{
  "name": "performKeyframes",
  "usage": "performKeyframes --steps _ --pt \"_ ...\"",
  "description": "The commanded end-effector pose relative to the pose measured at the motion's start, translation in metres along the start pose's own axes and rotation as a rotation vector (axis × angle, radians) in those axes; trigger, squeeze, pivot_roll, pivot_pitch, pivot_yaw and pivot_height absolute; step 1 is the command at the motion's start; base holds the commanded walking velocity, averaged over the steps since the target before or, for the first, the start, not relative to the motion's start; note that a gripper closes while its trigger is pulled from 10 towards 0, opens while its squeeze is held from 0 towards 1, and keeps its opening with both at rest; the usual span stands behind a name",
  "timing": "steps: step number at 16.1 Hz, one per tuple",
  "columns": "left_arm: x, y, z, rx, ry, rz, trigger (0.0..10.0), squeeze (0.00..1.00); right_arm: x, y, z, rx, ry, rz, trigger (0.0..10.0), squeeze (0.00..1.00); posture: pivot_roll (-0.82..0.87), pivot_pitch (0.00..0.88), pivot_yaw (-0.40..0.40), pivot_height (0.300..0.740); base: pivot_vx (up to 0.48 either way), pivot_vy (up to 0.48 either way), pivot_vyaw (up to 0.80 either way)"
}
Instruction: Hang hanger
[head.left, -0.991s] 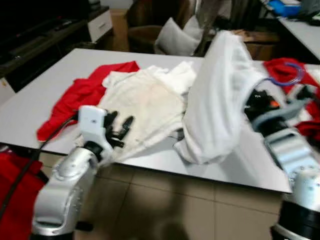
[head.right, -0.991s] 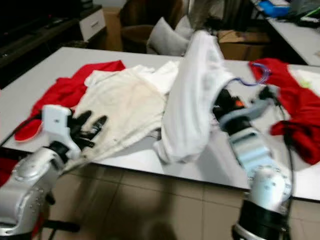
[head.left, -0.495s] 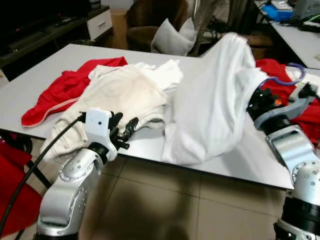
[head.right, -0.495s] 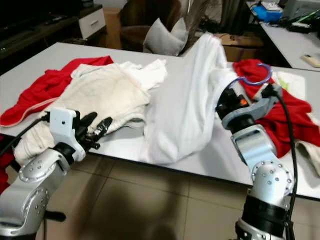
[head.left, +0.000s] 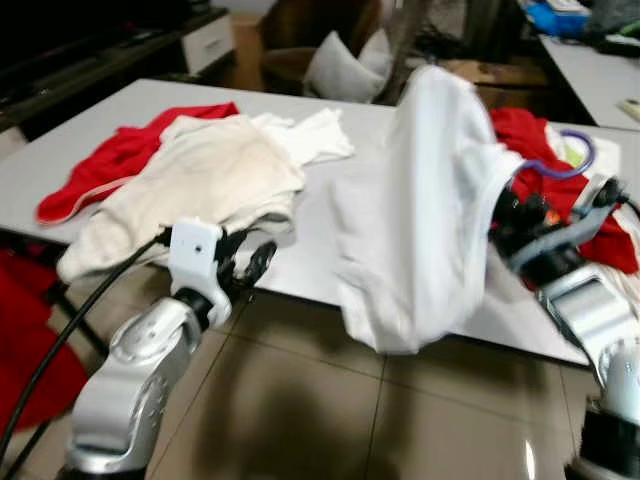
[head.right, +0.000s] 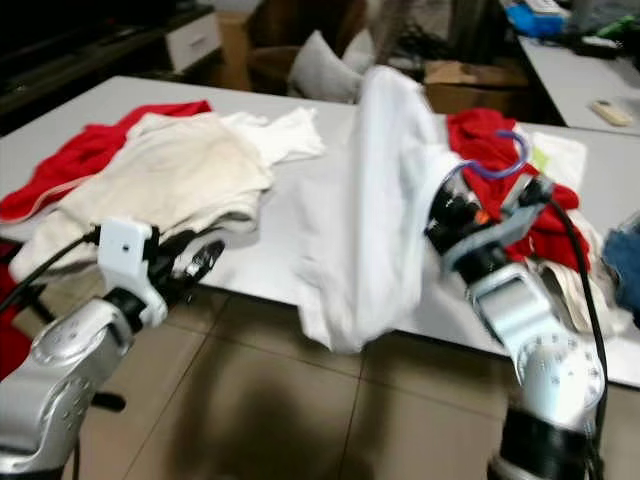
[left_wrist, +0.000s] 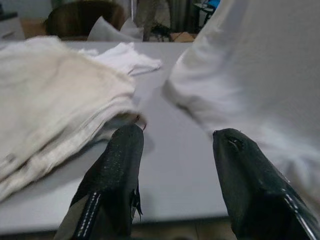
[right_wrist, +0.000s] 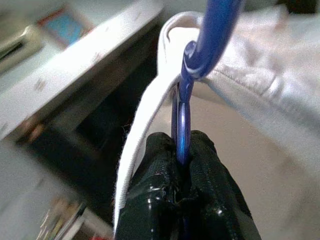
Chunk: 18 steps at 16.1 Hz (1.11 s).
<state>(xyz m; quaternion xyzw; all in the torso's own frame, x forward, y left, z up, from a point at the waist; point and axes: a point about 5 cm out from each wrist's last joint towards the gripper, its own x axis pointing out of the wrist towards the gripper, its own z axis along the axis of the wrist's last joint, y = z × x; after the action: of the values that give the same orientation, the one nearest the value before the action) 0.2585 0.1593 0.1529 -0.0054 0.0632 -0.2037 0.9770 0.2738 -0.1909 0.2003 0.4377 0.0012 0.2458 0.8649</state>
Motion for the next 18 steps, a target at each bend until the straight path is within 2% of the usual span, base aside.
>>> performKeyframes --steps 1,4,6,10,13,18 --pt "-0.004 0.005 0.000 0.006 0.014 -0.005 10.0 0.00 0.002 0.014 -0.005 -0.015 0.053 0.098 10.0 0.00 0.07 0.000 0.036 0.740 0.000 0.000 0.77" --pt "-0.013 0.004 -0.007 0.007 0.060 -0.081 10.0 0.00 -0.007 0.028 -0.028 -0.070 0.258 0.242 10.0 0.00 0.07 0.000 0.036 0.740 0.000 0.000 0.77" --pt "-0.013 -0.001 -0.008 -0.018 0.060 -0.105 10.0 0.00 0.003 0.036 -0.044 -0.077 0.339 0.302 10.0 0.00 0.07 0.000 0.036 0.740 0.000 0.000 0.77" --pt "-0.020 -0.011 -0.009 -0.034 0.074 -0.182 10.0 0.00 0.009 0.043 -0.058 -0.044 0.400 0.382 10.0 0.00 0.09 0.000 0.021 0.740 0.000 0.000 0.77" --pt "-0.024 -0.011 -0.011 -0.034 0.086 -0.185 10.0 0.00 0.012 0.039 -0.068 -0.035 0.426 0.370 10.0 0.00 0.11 0.000 0.008 0.740 0.000 0.000 0.77" --pt "-0.027 -0.017 -0.013 -0.034 0.103 -0.221 10.0 0.00 0.011 0.037 -0.070 -0.027 0.422 0.366 10.0 0.00 0.11 0.000 0.008 0.740 0.000 0.000 0.77"
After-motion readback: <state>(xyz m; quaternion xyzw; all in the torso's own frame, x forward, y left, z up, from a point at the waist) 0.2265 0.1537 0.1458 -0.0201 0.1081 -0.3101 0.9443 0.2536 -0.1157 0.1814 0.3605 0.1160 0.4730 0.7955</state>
